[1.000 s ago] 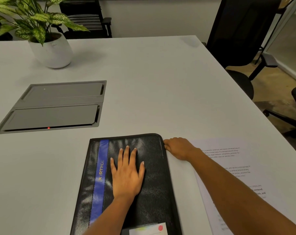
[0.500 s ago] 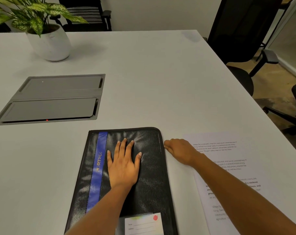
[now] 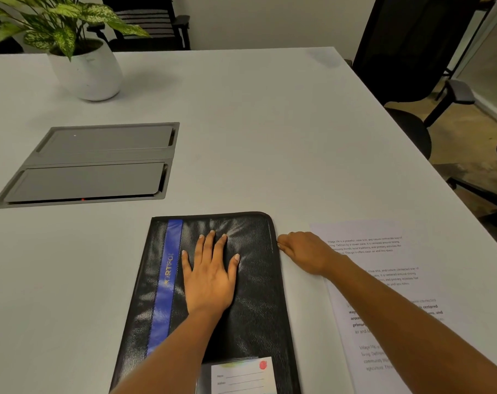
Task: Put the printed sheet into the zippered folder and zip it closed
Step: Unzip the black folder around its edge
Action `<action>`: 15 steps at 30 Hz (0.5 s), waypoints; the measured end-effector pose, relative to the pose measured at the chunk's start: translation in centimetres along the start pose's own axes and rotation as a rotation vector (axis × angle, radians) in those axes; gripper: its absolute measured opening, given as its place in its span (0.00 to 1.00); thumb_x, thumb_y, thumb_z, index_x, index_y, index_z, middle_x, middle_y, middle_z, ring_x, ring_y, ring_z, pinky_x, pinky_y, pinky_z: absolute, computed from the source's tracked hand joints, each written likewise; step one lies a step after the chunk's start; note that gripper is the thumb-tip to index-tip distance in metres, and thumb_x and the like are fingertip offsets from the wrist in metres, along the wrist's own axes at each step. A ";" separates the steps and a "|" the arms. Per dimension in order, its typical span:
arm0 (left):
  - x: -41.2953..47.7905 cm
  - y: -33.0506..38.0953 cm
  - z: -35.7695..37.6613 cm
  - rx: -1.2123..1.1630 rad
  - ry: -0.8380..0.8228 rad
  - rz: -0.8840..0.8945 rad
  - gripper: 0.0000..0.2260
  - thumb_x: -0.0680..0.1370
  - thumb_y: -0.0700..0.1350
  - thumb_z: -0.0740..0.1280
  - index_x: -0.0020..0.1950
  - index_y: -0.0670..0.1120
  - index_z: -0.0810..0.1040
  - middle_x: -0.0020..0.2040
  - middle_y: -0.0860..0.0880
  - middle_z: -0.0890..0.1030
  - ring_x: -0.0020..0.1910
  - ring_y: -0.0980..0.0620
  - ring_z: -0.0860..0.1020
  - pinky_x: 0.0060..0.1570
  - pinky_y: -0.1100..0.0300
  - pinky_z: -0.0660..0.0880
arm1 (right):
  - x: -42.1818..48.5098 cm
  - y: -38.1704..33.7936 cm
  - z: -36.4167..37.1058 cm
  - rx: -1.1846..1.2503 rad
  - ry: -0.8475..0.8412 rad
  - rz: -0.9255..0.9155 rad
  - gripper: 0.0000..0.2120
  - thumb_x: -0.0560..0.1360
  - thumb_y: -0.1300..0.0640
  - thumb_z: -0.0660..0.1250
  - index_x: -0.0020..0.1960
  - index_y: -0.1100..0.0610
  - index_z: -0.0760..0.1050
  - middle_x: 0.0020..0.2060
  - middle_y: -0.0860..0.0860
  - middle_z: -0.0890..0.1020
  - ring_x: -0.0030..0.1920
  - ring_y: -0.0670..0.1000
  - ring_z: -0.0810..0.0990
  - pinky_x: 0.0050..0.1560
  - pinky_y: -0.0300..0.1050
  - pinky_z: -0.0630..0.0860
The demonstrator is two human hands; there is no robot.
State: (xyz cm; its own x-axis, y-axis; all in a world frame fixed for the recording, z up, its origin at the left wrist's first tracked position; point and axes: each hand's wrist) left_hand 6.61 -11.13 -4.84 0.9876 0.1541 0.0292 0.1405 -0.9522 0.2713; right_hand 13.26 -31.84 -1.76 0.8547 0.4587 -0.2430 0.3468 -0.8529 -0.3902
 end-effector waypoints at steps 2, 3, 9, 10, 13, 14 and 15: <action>0.0 0.0 0.0 0.004 -0.001 0.006 0.25 0.79 0.62 0.46 0.75 0.56 0.55 0.77 0.53 0.54 0.77 0.53 0.48 0.73 0.46 0.41 | -0.1 -0.1 0.3 0.009 0.052 0.032 0.15 0.81 0.54 0.52 0.36 0.55 0.64 0.38 0.59 0.78 0.35 0.53 0.71 0.38 0.43 0.63; 0.0 0.0 0.0 0.008 0.000 0.007 0.25 0.79 0.61 0.46 0.75 0.56 0.54 0.77 0.53 0.54 0.77 0.53 0.48 0.73 0.46 0.41 | -0.3 -0.3 0.6 0.025 0.104 0.055 0.15 0.80 0.53 0.53 0.37 0.56 0.66 0.38 0.59 0.77 0.35 0.54 0.72 0.37 0.44 0.64; 0.0 0.1 0.0 0.022 0.000 0.013 0.26 0.79 0.61 0.45 0.75 0.55 0.54 0.77 0.52 0.54 0.77 0.52 0.48 0.73 0.46 0.41 | -0.6 -1.9 3.1 0.353 0.519 0.212 0.10 0.77 0.59 0.61 0.45 0.63 0.78 0.39 0.56 0.75 0.39 0.52 0.74 0.42 0.44 0.70; 0.0 0.1 0.0 0.025 0.000 0.014 0.26 0.79 0.61 0.45 0.75 0.55 0.54 0.77 0.52 0.54 0.77 0.53 0.48 0.73 0.46 0.42 | -0.4 -2.3 3.2 0.444 0.561 0.242 0.09 0.77 0.60 0.62 0.48 0.64 0.79 0.41 0.57 0.77 0.41 0.51 0.74 0.44 0.41 0.69; 0.0 0.1 0.0 0.038 0.000 0.015 0.26 0.78 0.62 0.44 0.75 0.56 0.54 0.77 0.52 0.54 0.77 0.53 0.48 0.73 0.46 0.42 | 0.0 -3.0 3.5 0.610 0.639 0.339 0.09 0.75 0.63 0.65 0.52 0.62 0.81 0.44 0.57 0.81 0.43 0.47 0.74 0.46 0.36 0.69; 0.0 0.1 0.0 0.038 0.001 0.016 0.26 0.78 0.62 0.44 0.75 0.56 0.54 0.77 0.53 0.54 0.77 0.53 0.48 0.73 0.46 0.42 | 0.1 -3.2 3.5 0.635 0.651 0.368 0.09 0.74 0.64 0.65 0.52 0.62 0.81 0.44 0.57 0.81 0.43 0.47 0.74 0.45 0.35 0.69; 0.0 0.1 0.0 0.039 0.001 0.017 0.26 0.78 0.62 0.44 0.75 0.56 0.54 0.77 0.53 0.54 0.77 0.53 0.49 0.73 0.46 0.42 | 0.2 -3.3 3.6 0.648 0.659 0.392 0.09 0.74 0.64 0.65 0.52 0.61 0.81 0.44 0.57 0.81 0.43 0.47 0.74 0.45 0.34 0.68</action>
State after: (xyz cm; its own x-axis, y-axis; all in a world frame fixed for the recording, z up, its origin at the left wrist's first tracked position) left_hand 6.64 -11.24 -4.77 0.9898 0.1383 0.0345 0.1266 -0.9642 0.2329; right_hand 10.92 -28.03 -3.74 0.9750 -0.2220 0.0054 -0.1145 -0.5238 -0.8441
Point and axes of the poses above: each hand's wrist, its own x-axis towards the middle knuckle, its own z-axis out of the palm, y = z × x
